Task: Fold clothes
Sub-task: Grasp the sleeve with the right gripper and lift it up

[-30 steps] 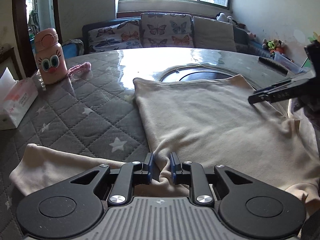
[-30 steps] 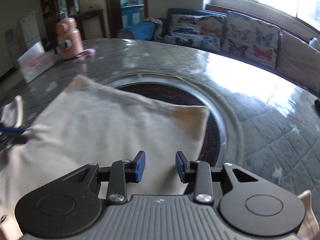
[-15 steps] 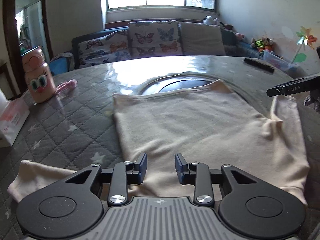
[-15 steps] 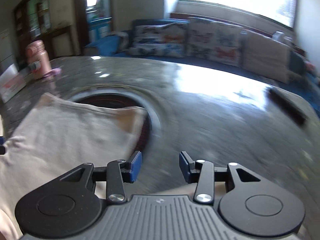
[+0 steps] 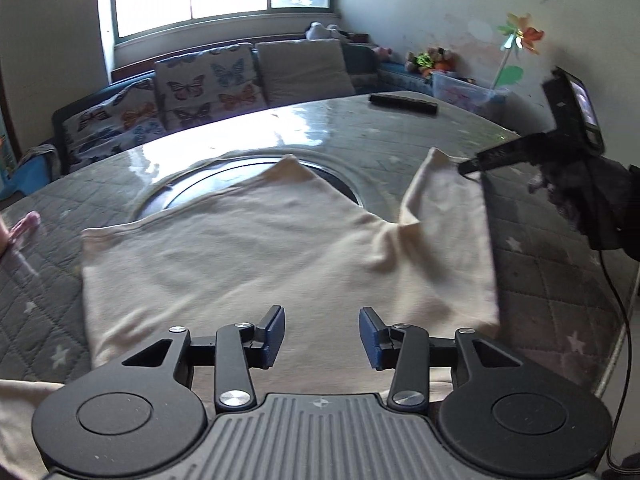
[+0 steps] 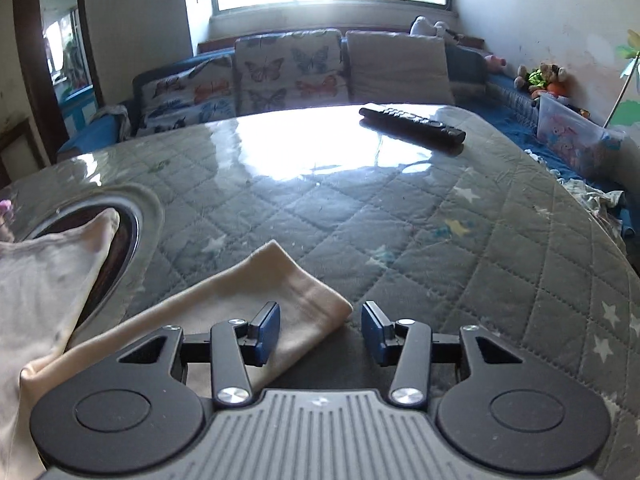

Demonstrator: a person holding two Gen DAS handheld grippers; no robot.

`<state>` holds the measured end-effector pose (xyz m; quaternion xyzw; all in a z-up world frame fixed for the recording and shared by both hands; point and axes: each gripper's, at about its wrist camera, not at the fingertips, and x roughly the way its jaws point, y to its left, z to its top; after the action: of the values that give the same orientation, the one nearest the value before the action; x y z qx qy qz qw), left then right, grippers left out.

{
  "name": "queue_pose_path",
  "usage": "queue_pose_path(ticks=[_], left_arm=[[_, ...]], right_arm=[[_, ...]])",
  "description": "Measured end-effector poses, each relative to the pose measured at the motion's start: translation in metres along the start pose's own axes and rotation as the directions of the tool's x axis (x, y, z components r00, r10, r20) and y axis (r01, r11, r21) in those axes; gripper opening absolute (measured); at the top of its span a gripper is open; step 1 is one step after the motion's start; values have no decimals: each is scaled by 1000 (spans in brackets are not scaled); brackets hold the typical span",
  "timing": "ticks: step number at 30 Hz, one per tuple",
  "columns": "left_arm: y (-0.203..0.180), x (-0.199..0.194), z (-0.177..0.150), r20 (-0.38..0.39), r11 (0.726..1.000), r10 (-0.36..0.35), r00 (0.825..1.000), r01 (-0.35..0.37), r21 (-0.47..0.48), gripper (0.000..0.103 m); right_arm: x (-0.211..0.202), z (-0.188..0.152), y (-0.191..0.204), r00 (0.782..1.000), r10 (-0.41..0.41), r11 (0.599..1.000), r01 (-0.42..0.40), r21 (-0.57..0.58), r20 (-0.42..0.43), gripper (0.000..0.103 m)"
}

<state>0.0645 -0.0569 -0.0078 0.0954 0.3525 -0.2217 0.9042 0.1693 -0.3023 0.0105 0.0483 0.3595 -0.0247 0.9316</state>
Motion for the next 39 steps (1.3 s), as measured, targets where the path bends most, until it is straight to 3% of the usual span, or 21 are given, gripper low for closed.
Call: queue_pose_path(ticks=[1, 3, 4, 11, 15, 21, 26, 34, 39], left_arm=[[-4, 2, 0, -6, 1000, -6, 1000, 7, 8, 45], [-12, 7, -1, -20, 1000, -17, 1000, 18, 20, 45], [-15, 9, -1, -27, 999, -23, 999, 24, 27, 45], [-31, 20, -8, -63, 994, -58, 996, 63, 87, 46], [-31, 21, -4, -61, 994, -47, 997, 53, 93, 47], [-39, 18, 9, -20, 994, -51, 999, 52, 95, 47], [-56, 29, 5, -37, 988, -82, 996, 86, 132, 47], [-43, 7, -3, 23, 992, -59, 998, 56, 117, 49], [-9, -26, -18, 69, 999, 10, 998, -13, 43, 51]], right_arm=[[0, -1, 1, 1000, -3, 1000, 3, -4, 6, 38], [0, -1, 4, 1000, -7, 1000, 7, -7, 14, 14], [-2, 0, 4, 1000, -6, 1000, 6, -1, 18, 8], [-31, 0, -17, 997, -41, 998, 38, 42, 72, 8], [-23, -15, -28, 999, -37, 996, 34, 82, 35, 8], [-35, -10, -30, 997, 6, 994, -14, 106, 80, 8], [-68, 11, -20, 987, 82, 991, -95, 92, 141, 8], [-128, 41, 42, 932, 290, 957, -285, -57, 215, 8], [-147, 48, 104, 880, 432, 897, -398, -190, 198, 8]])
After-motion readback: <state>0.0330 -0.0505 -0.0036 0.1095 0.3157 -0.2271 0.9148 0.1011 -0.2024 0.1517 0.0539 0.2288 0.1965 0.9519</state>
